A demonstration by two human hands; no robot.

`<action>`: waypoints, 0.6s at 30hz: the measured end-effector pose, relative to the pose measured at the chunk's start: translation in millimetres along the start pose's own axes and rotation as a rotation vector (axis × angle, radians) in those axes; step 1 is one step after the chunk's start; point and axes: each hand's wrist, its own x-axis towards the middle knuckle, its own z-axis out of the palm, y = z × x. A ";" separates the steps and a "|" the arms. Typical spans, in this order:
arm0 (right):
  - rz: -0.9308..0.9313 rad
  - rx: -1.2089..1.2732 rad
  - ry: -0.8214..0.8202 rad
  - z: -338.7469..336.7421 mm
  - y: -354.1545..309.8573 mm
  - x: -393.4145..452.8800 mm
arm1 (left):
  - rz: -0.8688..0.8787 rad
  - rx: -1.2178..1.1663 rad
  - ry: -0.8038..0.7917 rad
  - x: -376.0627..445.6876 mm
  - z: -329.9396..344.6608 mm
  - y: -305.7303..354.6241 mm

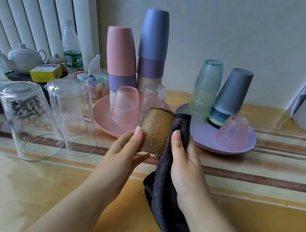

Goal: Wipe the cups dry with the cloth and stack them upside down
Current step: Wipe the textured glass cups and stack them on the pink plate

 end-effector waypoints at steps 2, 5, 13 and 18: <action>-0.009 0.008 0.005 -0.9 -0.2 0.8 | 0.039 0.111 -0.033 0.0 -1.7 -0.1; -0.042 0.025 -0.032 -0.5 1.2 -0.1 | 0.068 0.185 -0.110 0.2 -3.5 -2.2; 0.032 0.056 -0.042 -4.0 -4.0 -0.8 | 0.074 0.069 -0.108 -1.5 -6.5 3.5; 0.048 0.071 -0.037 -4.7 0.5 1.2 | 0.023 -0.084 -0.077 -0.5 -4.6 3.4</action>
